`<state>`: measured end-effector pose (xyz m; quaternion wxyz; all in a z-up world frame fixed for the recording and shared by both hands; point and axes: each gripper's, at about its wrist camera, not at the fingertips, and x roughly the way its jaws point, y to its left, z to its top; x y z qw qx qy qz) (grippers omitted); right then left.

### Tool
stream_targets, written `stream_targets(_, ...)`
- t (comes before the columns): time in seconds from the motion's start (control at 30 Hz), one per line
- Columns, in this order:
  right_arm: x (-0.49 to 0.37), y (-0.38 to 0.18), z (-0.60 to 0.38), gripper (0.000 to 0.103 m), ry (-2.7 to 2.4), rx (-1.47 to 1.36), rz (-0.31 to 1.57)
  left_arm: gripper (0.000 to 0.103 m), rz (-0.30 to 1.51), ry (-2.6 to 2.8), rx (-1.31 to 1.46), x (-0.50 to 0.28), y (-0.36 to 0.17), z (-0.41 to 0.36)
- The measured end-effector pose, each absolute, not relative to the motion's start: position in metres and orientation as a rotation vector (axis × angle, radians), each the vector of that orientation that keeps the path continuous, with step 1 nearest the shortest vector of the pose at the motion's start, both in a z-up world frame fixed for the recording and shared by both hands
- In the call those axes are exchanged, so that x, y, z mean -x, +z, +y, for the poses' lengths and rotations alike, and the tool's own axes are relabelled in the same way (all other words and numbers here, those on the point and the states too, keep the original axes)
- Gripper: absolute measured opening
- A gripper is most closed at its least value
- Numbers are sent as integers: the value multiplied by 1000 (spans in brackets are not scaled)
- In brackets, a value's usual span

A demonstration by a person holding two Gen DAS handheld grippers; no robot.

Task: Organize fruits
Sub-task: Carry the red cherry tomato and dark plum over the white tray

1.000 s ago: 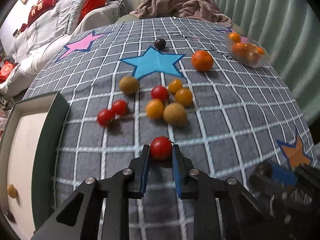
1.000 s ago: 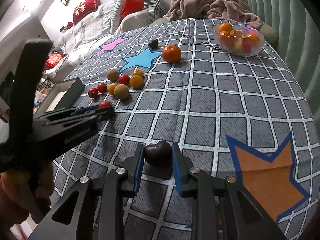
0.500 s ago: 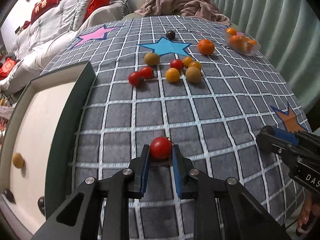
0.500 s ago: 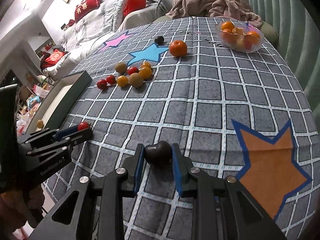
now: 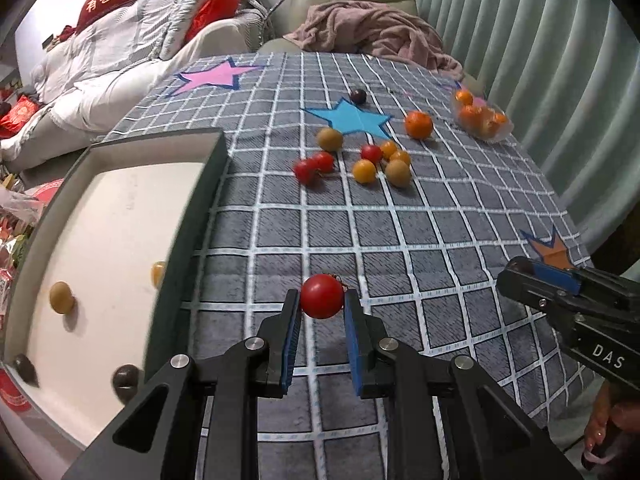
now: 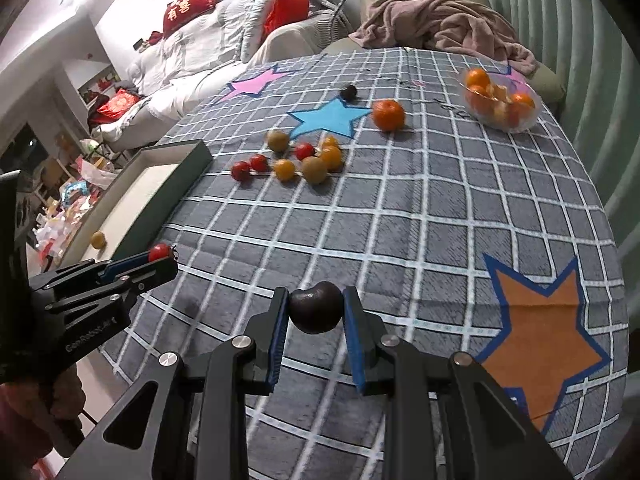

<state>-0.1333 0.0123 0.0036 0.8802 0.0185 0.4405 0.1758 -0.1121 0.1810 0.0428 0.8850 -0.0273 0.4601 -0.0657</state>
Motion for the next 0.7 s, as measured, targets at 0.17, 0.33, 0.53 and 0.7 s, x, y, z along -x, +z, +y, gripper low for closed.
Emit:
stream_targets(0.17, 130, 14, 38, 29, 403, -10, 914, 23, 927, -114, 86, 117, 56, 205)
stream_targets(0.33, 124, 23, 74, 29, 453, 16, 916, 23, 899, -67, 106, 117, 66, 240)
stream_targets(0.53, 115, 31, 127, 30, 526, 75, 914, 23, 884, 26, 123, 115, 67, 291)
stream_targets(0.7, 105, 32, 175, 29, 590, 127, 922, 23, 898, 99, 127, 106, 59, 325)
